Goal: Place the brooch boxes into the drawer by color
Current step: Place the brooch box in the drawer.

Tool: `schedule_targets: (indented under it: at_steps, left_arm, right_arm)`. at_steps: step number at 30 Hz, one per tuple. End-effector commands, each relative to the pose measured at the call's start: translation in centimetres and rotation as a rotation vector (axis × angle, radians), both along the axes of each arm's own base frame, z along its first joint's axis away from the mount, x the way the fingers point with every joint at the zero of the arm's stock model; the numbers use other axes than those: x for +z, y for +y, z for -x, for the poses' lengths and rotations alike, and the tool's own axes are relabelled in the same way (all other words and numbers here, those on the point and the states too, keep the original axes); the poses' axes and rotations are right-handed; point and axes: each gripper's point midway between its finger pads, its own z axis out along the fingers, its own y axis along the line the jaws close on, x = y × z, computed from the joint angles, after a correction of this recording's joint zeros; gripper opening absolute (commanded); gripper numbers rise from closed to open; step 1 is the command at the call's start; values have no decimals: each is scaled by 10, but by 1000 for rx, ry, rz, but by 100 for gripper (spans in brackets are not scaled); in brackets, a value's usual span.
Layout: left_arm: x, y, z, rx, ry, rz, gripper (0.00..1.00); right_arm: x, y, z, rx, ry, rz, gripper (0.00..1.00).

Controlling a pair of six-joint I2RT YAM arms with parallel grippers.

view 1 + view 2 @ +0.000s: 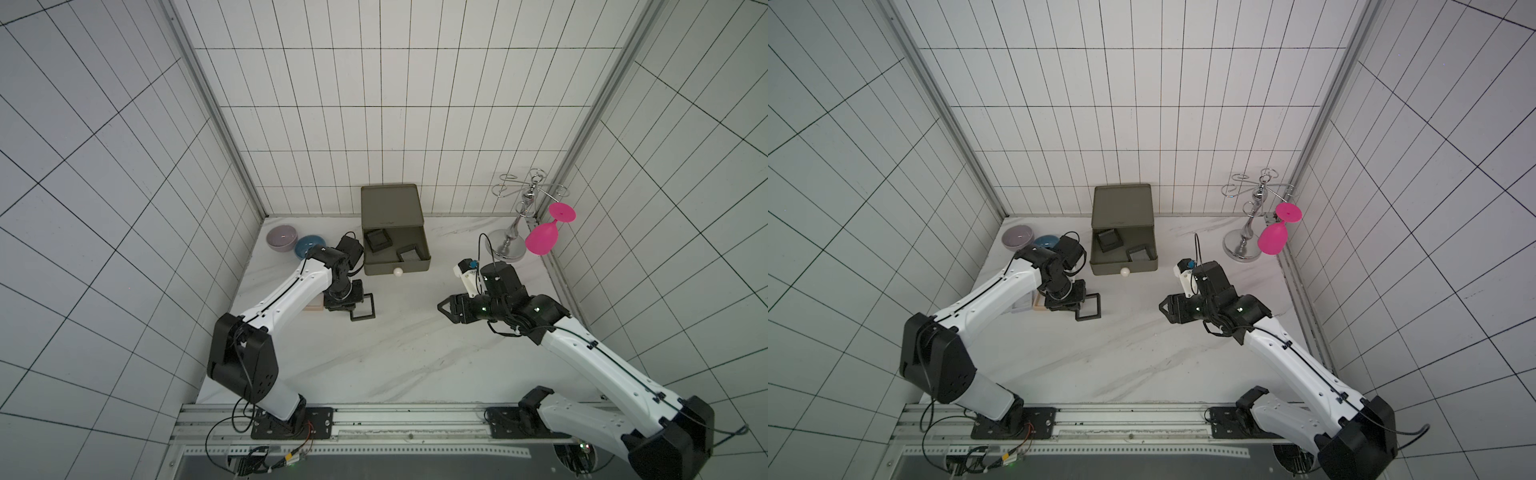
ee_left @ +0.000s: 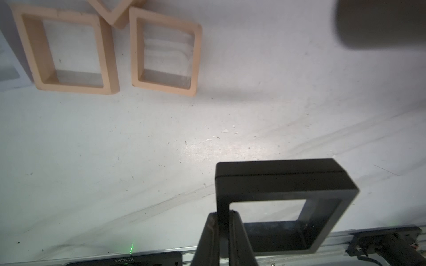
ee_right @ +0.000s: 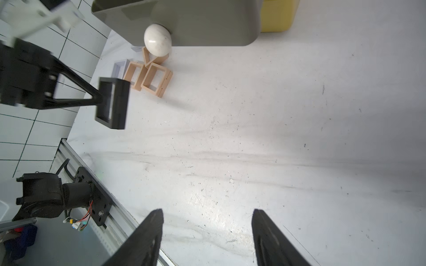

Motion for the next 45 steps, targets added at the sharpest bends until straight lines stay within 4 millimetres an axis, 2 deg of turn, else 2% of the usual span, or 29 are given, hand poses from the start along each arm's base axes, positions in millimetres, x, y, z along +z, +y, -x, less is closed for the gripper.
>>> schedule_targets:
  at_steps: [1,4,7,9,13,18,25,29,33,40,45]
  left_arm:
    - [48,-8,0,-53,-59,55,2]
    - [85,-20,-21,-76,-138,91,3]
    - [106,-20,-53,-67,-213,57,3]
    - [113,-21,-72,-59,-211,64,3]
    - [109,-20,-108,-31,-213,60,2]
    - [86,-14,-132,10,-182,7,5]
    - [73,-36,-147,6,-167,56,6]
    - [68,-51,-145,-19,-159,63,11]
    - [69,-65,-143,-39,-166,84,11]
    - [51,-63,-145,-23,-126,48,13]
    - [47,-65,-149,-21,-127,51,16]
  right_arm:
    - [-8,-7,0,-44,15,23,65]
    - [-3,-5,-3,-59,7,5,65]
    - [-1,-4,-4,-64,11,-6,65]
    - [0,-3,-5,-64,9,-7,65]
    - [3,-6,-5,-76,-2,-7,65]
    - [0,-9,-5,-80,-4,8,65]
    - [-5,-9,-4,-66,2,29,65]
    - [-9,-7,-6,-57,8,40,65]
    - [-11,-3,-8,-51,14,35,65]
    - [-9,-1,-9,-47,15,28,65]
    - [-11,-1,-9,-42,19,36,66]
